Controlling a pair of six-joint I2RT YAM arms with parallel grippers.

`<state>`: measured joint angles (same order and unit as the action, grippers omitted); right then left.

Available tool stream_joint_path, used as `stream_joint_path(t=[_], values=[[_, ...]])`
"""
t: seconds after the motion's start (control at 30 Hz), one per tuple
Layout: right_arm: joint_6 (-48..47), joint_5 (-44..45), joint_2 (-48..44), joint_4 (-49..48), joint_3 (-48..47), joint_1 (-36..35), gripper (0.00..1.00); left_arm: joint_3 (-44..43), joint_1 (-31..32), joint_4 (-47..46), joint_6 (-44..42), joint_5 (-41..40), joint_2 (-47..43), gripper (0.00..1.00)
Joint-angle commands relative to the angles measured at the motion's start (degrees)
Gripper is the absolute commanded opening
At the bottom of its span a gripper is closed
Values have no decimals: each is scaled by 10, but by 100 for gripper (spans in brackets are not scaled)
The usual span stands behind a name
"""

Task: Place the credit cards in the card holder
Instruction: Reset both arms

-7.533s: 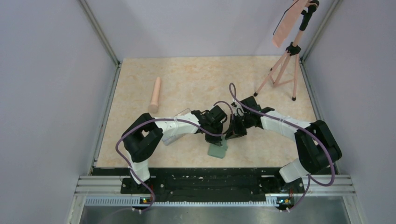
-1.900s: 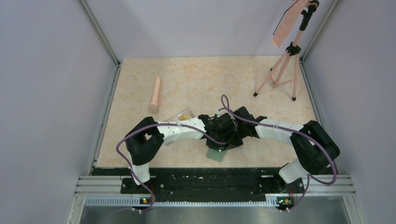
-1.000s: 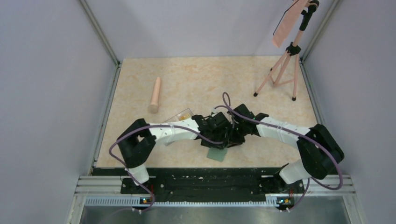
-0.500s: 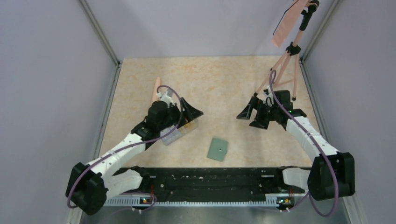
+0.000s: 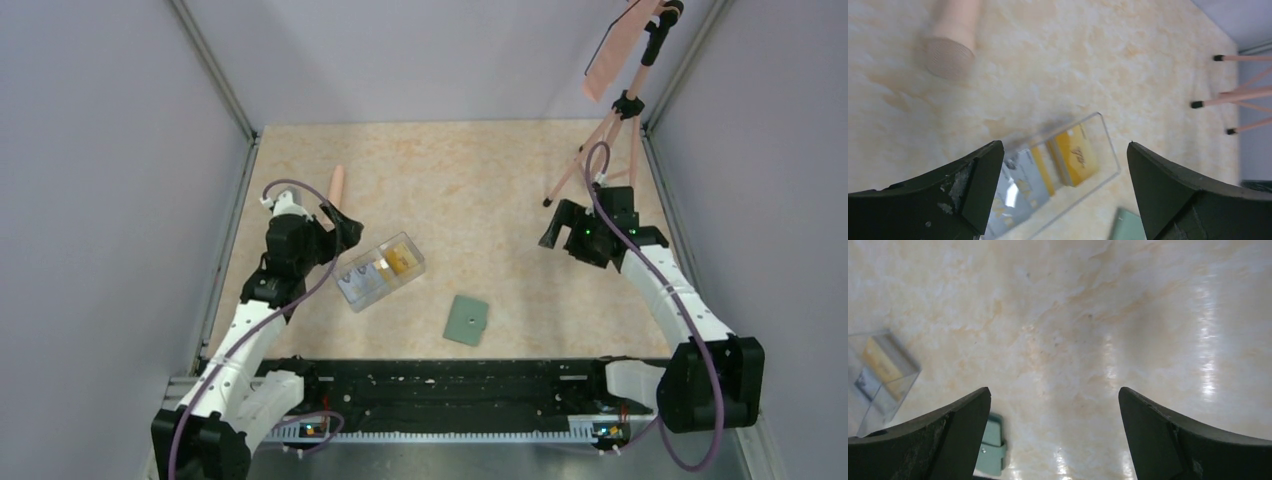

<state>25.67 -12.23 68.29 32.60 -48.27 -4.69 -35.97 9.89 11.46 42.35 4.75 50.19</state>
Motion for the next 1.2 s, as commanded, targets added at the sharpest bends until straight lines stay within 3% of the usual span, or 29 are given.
stream_joint_path(t=[0.0, 0.1, 0.33, 0.53, 0.63, 0.77, 0.97, 1.07, 1.17], values=[[-29, 191, -30, 4, -35, 4, 99, -32, -2, -1, -181, -144, 3, 99], [-34, 238, -51, -51, 5, 4, 99, 9, -2, -76, -284, -183, -1, 99], [-84, 245, -191, -312, 231, 3, 99, 132, -6, -269, -388, -250, 13, 99], [-177, 284, -278, -554, 409, 3, 99, 211, -61, -406, -411, -214, 51, 99], [-197, 324, -290, -624, 452, 3, 99, 245, -86, -506, -405, -166, 95, 99], [-226, 328, -252, -706, 464, 4, 99, 235, -91, -585, -410, -145, 157, 99], [-242, 326, -118, -818, 438, 3, 99, 183, -94, -637, -416, -114, 259, 99], [-249, 320, -39, -893, 423, 3, 99, 197, -95, -742, -419, -104, 339, 97], [-252, 320, 14, -913, 396, 3, 99, 194, -113, -732, -414, -105, 336, 97]])
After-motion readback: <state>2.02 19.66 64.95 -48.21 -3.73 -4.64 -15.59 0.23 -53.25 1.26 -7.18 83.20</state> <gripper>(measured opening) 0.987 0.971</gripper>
